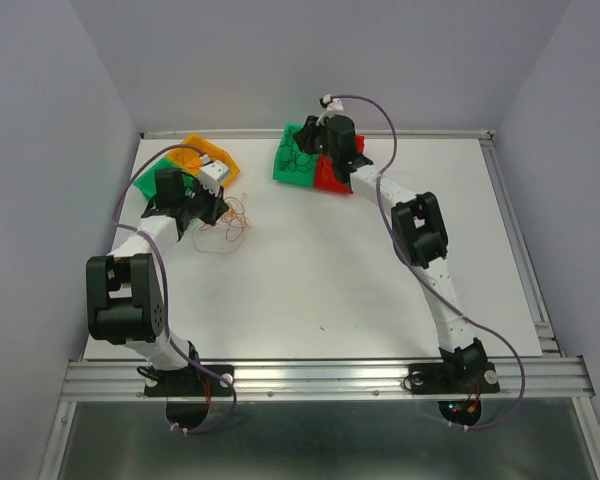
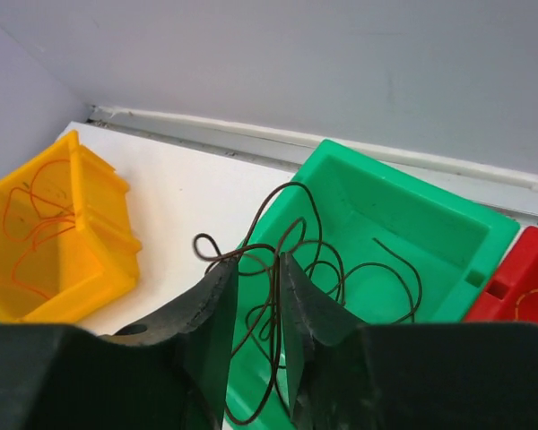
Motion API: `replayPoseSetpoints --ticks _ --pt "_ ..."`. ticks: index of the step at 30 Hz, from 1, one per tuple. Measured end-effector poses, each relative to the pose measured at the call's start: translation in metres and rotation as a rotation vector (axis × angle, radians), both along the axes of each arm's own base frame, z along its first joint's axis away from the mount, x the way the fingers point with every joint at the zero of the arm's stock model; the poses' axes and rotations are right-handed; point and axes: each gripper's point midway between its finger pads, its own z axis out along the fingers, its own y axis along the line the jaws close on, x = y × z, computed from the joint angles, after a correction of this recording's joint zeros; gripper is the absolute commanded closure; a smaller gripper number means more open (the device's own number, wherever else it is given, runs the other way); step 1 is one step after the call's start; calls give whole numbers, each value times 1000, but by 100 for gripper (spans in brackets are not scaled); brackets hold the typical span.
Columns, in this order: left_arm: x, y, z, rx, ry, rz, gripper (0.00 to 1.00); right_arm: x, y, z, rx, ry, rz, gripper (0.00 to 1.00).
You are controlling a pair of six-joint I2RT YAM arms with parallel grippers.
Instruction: Untangle the cables
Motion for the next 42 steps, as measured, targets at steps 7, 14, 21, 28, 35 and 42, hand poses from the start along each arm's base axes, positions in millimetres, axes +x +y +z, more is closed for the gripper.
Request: replayPoseSetpoints --ticks 7,14,21,28,35,42 --pt "-2 -4 4 1 -6 -9 92 -1 -14 -34 -43 45 -44 55" --pt "-3 -6 7 1 -12 -13 92 -21 -29 -31 -88 66 -58 46" --pt "-8 -14 14 1 -19 -34 92 -68 -22 18 -92 -40 107 30" --pt "-27 -45 50 1 -88 -105 92 -155 -5 22 -71 -145 387 18" --pt "-44 -72 98 -24 -148 -173 92 -232 10 -22 -87 -166 607 18" --pt "-58 -75 146 -43 -205 -173 88 -281 12 -33 -38 -236 766 12"
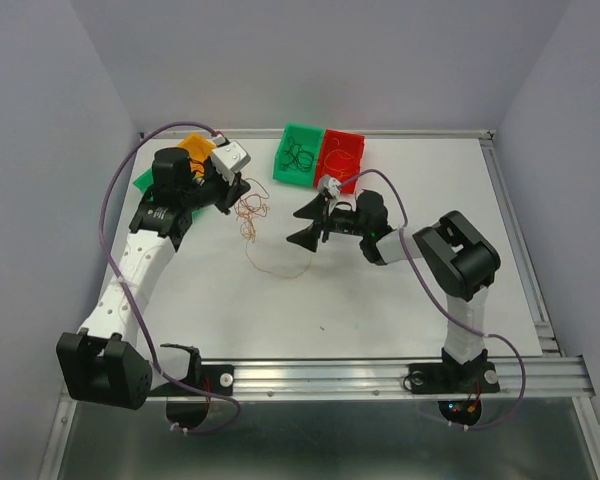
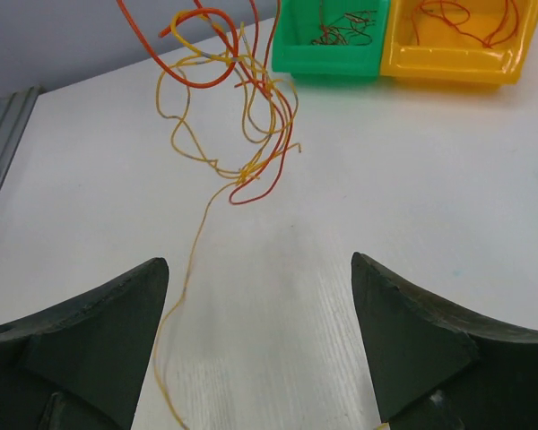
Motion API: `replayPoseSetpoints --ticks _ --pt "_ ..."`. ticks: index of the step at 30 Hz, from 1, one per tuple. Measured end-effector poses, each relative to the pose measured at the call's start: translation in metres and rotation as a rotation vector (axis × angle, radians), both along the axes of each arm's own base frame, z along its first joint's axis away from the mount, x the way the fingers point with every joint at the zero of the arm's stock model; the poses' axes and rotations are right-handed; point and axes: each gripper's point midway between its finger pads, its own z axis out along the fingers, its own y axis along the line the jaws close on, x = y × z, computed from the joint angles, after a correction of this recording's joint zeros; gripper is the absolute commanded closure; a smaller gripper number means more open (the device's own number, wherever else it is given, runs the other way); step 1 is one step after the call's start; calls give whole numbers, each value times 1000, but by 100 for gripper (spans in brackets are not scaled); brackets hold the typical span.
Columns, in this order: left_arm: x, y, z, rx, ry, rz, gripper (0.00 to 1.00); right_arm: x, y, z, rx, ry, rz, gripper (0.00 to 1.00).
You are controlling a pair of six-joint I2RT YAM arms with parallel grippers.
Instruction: Untangle the cables
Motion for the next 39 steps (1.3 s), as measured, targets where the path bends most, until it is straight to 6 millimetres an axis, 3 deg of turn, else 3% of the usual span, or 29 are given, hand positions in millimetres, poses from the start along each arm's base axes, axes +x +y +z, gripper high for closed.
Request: replayPoseSetpoints --ticks 6,11,16,22,32,38,39 --pt "-18 -17 41 -22 -63 -49 88 -20 6 21 72 -81 96 11" --pt "-28 -26 52 -37 -67 -73 88 -36 21 26 100 -109 144 11" --pt "-33 -34 62 -59 -64 -85 88 -48 38 7 101 -53 171 12" --pt "-41 -40 81 -94 -91 -90 88 -48 44 -19 88 71 161 13" --pt "-55 -46 116 -167 -173 -103 88 -55 67 -30 114 232 210 15" --pt "-55 -47 123 -188 -185 -102 88 -62 74 -33 115 280 226 27" --pt "-55 -48 124 -190 -187 -102 88 -63 75 -32 117 288 227 37"
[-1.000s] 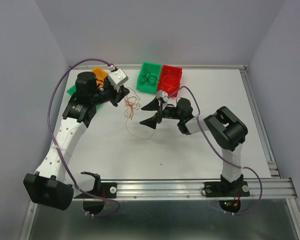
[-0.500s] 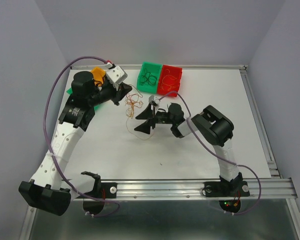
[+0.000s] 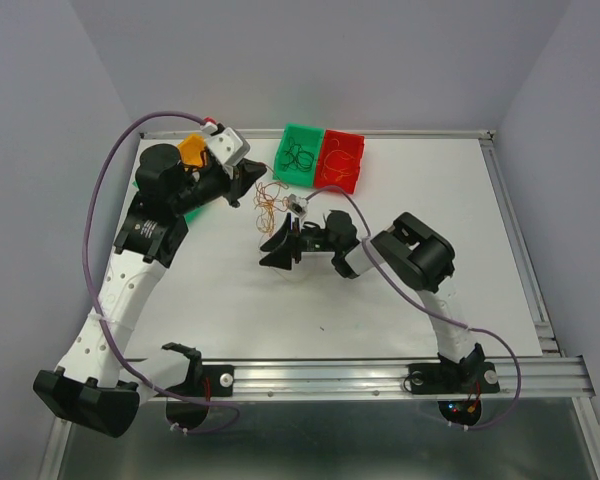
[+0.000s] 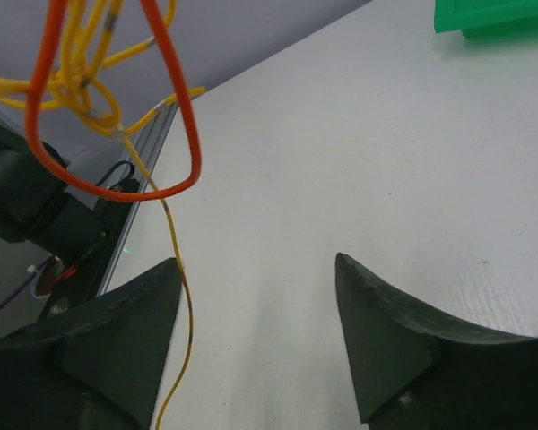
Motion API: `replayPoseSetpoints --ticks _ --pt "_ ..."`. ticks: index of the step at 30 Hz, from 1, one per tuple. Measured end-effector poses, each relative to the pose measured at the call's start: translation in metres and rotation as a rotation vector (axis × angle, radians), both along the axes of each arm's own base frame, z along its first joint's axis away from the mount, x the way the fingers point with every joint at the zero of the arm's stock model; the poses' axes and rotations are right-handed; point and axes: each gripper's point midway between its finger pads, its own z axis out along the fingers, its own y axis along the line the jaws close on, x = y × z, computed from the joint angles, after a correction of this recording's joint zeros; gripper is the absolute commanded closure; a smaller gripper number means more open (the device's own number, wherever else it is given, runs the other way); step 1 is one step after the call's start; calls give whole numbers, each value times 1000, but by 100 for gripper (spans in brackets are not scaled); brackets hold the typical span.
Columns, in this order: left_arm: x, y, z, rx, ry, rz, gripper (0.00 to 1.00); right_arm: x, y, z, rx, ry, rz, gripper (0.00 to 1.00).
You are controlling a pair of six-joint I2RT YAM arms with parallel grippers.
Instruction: Untangle the cables
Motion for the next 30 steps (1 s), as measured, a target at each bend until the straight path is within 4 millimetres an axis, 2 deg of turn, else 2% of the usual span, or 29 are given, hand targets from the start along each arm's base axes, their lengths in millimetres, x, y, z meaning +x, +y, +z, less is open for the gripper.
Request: replayPoseSetpoints --ticks 1,3,6,11,15,19,23,28,30 --pt "0 0 1 -3 -3 1 89 -1 1 1 2 4 2 47" --pt "1 0 3 -9 -10 4 89 -2 2 2 4 22 6 81" --pt "3 1 5 -11 -20 16 89 -3 3 3 5 30 7 98" --pt "15 12 7 -3 -43 107 94 -6 -2 -4 -11 52 -10 99" --pt "28 22 8 7 -58 190 94 -16 -14 -14 -42 78 -30 99" --pt "39 25 0 19 -40 226 96 -21 -19 -13 -48 75 -41 99" --pt "62 39 -1 52 -54 336 96 -25 -28 -11 -56 69 -68 99" --pt "97 79 8 121 -112 568 97 -34 -52 -8 -76 71 -137 100" --pt "109 105 15 149 -147 692 97 -36 -68 -8 -89 80 -185 100"
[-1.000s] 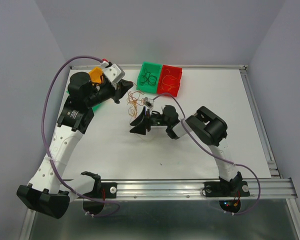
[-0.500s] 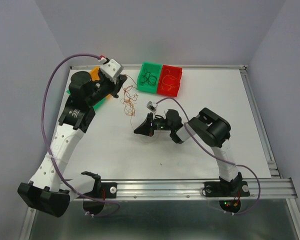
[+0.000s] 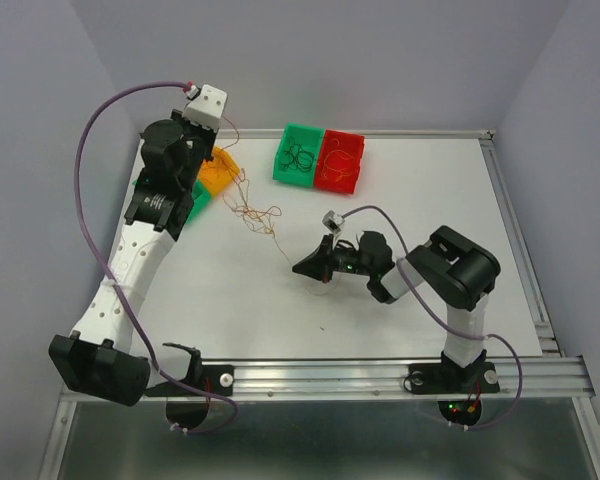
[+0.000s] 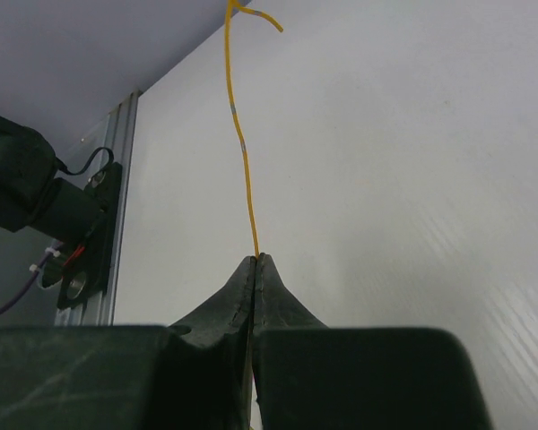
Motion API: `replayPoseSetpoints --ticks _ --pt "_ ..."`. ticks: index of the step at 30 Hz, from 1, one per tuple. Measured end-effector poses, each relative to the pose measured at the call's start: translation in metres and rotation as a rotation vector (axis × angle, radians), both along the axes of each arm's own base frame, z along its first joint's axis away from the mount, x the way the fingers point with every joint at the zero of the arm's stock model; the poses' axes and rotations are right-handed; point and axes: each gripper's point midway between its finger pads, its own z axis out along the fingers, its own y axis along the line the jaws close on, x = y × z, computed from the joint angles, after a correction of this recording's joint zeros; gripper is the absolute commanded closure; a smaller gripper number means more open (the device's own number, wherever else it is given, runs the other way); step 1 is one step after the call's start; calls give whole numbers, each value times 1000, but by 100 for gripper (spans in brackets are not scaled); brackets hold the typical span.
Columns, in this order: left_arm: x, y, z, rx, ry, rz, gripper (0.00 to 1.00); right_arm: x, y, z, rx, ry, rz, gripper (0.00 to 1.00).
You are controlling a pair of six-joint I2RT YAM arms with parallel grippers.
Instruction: Untangle the cables
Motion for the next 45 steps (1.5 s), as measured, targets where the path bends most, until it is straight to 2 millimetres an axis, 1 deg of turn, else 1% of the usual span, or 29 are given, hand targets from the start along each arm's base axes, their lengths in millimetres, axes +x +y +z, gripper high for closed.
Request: replayPoseSetpoints --ticks 2,3,7,8,9,13,14,15,16,17,20,21,22,24,27,31,34,35,39,40,41,42,43,45 --pt "5 23 5 25 -25 91 97 1 -14 0 -9 8 -44 100" --pt "6 36 7 37 -33 140 97 2 -27 1 -15 13 -77 99" --pt "6 76 15 73 -60 284 97 16 -64 16 -2 -6 -195 100" --pt "4 81 17 77 -62 302 97 23 -78 23 7 -21 -243 99" --pt "1 88 20 83 -70 328 97 27 -87 30 16 -35 -274 99" --pt "-19 103 42 90 -122 384 97 42 -128 57 56 -96 -428 100" --pt "-28 108 52 87 -150 403 97 43 -131 60 62 -104 -442 99" --pt "-34 111 59 86 -169 419 97 49 -141 68 73 -118 -493 99" --pt "-42 119 68 87 -196 448 97 51 -149 75 85 -135 -520 99" --pt "-46 122 72 87 -208 460 97 52 -156 81 95 -148 -545 99" --pt "-62 143 86 95 -245 546 97 71 -202 115 169 -201 -732 99" --pt "-64 148 88 99 -253 567 97 75 -211 119 181 -203 -766 99" --pt "-67 154 91 102 -262 596 97 83 -233 126 208 -200 -850 99" --pt "-72 163 96 111 -279 644 97 91 -258 129 236 -178 -945 99" --pt "-79 174 102 128 -296 712 97 99 -282 118 247 -115 -1046 100" --pt "-90 192 105 151 -316 810 97 102 -302 99 244 -37 -1146 99" --pt "-93 196 105 155 -314 825 97 101 -309 91 232 -10 -1182 99" --pt "-93 195 104 157 -309 813 97 101 -310 91 232 -10 -1188 99" --pt "-97 185 106 141 -317 741 97 99 -309 96 234 -29 -1178 99" --pt "-98 183 107 138 -319 725 97 99 -307 96 225 -35 -1166 97" --pt "-97 176 107 136 -318 678 97 98 -304 95 217 -38 -1149 94" --pt "-96 172 106 135 -316 647 97 97 -301 94 209 -40 -1130 92" --pt "-95 166 105 126 -313 611 97 97 -292 91 190 -43 -1094 90" --pt "-92 148 100 111 -295 500 97 97 -279 87 161 -45 -1052 78"
